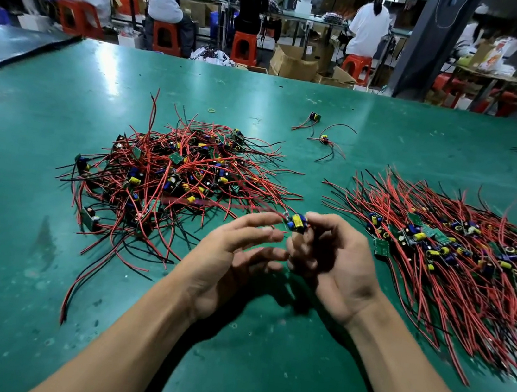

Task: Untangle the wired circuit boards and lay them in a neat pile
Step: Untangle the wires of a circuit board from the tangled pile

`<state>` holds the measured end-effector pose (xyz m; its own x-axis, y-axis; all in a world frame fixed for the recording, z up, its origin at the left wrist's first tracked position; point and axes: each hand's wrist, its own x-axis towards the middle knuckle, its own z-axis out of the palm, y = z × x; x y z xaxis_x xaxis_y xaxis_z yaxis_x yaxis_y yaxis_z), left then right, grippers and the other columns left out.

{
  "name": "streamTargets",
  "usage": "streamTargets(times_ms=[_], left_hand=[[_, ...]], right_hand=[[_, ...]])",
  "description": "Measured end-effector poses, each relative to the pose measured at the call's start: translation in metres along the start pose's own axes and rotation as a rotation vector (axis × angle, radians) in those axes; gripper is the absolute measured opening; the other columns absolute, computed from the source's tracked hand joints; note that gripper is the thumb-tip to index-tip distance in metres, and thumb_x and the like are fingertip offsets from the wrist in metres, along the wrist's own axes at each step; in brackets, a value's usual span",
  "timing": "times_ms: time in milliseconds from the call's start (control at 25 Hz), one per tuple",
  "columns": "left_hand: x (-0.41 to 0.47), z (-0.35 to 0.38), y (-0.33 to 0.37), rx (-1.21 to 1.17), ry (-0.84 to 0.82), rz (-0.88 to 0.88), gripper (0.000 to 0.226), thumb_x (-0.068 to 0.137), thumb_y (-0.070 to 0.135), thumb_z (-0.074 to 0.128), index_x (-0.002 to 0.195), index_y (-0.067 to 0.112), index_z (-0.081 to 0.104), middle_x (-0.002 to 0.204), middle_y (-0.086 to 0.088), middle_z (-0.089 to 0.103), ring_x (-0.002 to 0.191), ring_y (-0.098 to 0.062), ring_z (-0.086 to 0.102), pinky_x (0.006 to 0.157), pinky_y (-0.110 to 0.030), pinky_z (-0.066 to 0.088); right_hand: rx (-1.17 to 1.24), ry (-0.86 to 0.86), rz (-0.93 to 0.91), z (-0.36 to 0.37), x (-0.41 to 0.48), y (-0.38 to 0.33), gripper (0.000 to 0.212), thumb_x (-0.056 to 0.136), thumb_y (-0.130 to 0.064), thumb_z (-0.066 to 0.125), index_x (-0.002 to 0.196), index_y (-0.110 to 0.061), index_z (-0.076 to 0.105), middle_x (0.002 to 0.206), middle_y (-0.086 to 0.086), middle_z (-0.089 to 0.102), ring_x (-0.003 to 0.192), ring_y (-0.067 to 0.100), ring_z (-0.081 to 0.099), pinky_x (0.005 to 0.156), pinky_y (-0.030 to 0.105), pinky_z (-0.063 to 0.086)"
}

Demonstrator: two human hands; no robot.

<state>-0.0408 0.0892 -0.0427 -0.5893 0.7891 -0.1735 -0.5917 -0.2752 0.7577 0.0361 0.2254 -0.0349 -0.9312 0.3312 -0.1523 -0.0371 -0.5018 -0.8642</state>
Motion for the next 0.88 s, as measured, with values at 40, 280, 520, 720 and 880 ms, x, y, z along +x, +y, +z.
streamTargets(times_ms=[40, 280, 520, 720, 880], left_hand=[[-0.001, 0.002, 0.001, 0.014, -0.02, -0.037, 0.016, 0.085, 0.018, 0.064, 0.08, 0.02, 0.079, 0.082, -0.005, 0.07, 0.061, -0.016, 0.067, 0.056, -0.024, 0.056], [-0.005, 0.004, -0.002, 0.165, -0.044, -0.041, 0.017, 0.08, 0.024, 0.069, 0.088, 0.008, 0.07, 0.084, -0.014, 0.071, 0.06, -0.022, 0.069, 0.056, -0.027, 0.057], [-0.004, 0.004, -0.004, 0.122, 0.015, -0.024, 0.015, 0.066, 0.004, 0.076, 0.077, 0.008, 0.068, 0.081, -0.018, 0.07, 0.061, -0.022, 0.067, 0.056, -0.029, 0.059], [0.0, 0.004, -0.007, 0.214, 0.052, 0.027, 0.017, 0.077, -0.001, 0.07, 0.091, 0.006, 0.064, 0.078, -0.014, 0.07, 0.059, -0.018, 0.066, 0.053, -0.025, 0.056], [0.0, 0.005, -0.01, 0.265, 0.056, 0.046, 0.012, 0.077, 0.012, 0.072, 0.088, 0.007, 0.071, 0.074, -0.009, 0.068, 0.059, -0.017, 0.065, 0.057, -0.024, 0.055]], right_hand=[[-0.015, -0.016, 0.022, -0.002, -0.001, 0.0, 0.022, 0.07, -0.03, 0.066, 0.052, -0.022, 0.055, 0.053, -0.003, 0.043, 0.049, 0.011, 0.033, 0.059, 0.033, 0.015], [-0.324, -0.028, -0.049, -0.005, 0.0, 0.004, 0.016, 0.07, -0.033, 0.064, 0.064, -0.023, 0.053, 0.067, 0.007, 0.04, 0.065, 0.024, 0.035, 0.063, 0.042, 0.027], [-0.417, 0.055, -0.164, -0.011, 0.003, 0.003, 0.018, 0.09, -0.023, 0.066, 0.076, -0.012, 0.073, 0.072, 0.015, 0.05, 0.06, 0.024, 0.05, 0.062, 0.039, 0.049], [-0.505, 0.067, -0.19, -0.019, 0.003, 0.0, 0.019, 0.094, -0.026, 0.066, 0.089, -0.011, 0.077, 0.067, 0.006, 0.048, 0.07, 0.028, 0.039, 0.069, 0.041, 0.034], [-0.415, -0.015, -0.136, -0.014, -0.001, 0.003, 0.029, 0.083, -0.035, 0.073, 0.098, -0.01, 0.077, 0.068, 0.007, 0.052, 0.062, 0.022, 0.038, 0.06, 0.034, 0.034]])
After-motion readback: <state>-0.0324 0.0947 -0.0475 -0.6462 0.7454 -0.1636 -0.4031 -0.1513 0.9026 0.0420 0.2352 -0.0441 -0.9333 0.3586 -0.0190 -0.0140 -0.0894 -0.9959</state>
